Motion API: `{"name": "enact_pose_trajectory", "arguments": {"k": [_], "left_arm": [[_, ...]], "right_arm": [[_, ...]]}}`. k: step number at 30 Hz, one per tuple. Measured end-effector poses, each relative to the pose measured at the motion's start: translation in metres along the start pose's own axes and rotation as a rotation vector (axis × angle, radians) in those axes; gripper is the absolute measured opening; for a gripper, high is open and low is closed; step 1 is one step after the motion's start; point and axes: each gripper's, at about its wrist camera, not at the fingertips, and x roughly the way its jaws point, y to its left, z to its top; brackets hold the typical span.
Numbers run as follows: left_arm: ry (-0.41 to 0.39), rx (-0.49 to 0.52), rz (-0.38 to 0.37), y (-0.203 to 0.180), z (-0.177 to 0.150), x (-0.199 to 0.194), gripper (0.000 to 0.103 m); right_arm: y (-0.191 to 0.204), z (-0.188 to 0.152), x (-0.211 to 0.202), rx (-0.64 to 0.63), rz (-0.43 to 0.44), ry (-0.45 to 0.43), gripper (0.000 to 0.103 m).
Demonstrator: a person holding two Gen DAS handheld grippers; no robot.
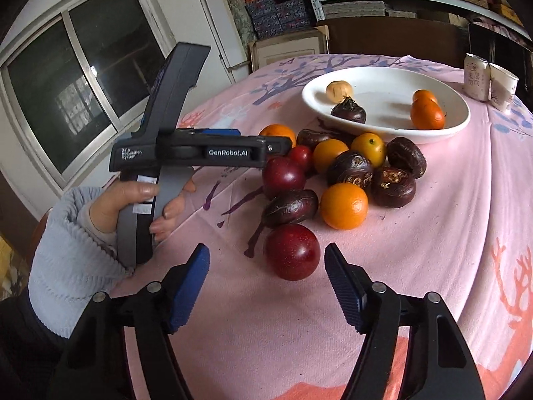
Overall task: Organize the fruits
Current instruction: 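Grasp a small tangerine with the left tool while the right tool grasps a red plum, then place the red plum on the plate with the right tool while the left tool places the tangerine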
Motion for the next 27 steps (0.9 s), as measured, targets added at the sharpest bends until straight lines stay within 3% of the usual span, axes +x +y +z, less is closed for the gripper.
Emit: {"name": "enact_pose_trajectory", "arguments": {"k": [2,6,8,10,11,14,16,18,19,27], "left_arm": [[-0.001,0.007,-0.045,-0.003,0.0,0.0,0.074],[-0.002,0.011,-0.061,-0.006,0.0,0.001,0.069],[0.0,0.01,-0.065,-0.006,0.0,0.002,0.069],[0.009,0.0,-0.063,-0.003,0.003,0.006,0.076],[0.016,-0.013,-0.048,0.0,0.004,0.009,0.087],[0.028,-0.034,-0.07,0.004,0.005,0.012,0.086],[0.013,-0.002,-0.073,-0.002,0.004,0.008,0.074],[-0.004,0.046,-0.084,-0.013,0.001,0.002,0.052],[-0.011,0.068,-0.083,-0.018,0.0,0.0,0.048],[-0.023,0.058,-0.063,-0.018,-0.006,-0.008,0.045]], "right_arm": [[0.0,0.001,0.004,-0.001,-0.016,0.015,0.069],[-0.007,0.006,0.012,0.017,-0.025,0.042,0.066],[-0.014,0.008,0.021,0.048,-0.004,0.083,0.059],[-0.018,0.012,0.021,0.064,-0.006,0.076,0.051],[-0.019,0.014,0.023,0.068,-0.015,0.082,0.045],[-0.022,0.015,0.023,0.081,-0.014,0.079,0.04],[-0.021,0.014,0.023,0.073,-0.013,0.079,0.039],[-0.018,0.013,0.022,0.054,-0.014,0.083,0.039],[-0.016,0.012,0.022,0.042,-0.015,0.086,0.039],[-0.018,0.007,0.017,0.049,0.007,0.085,0.039]]}}
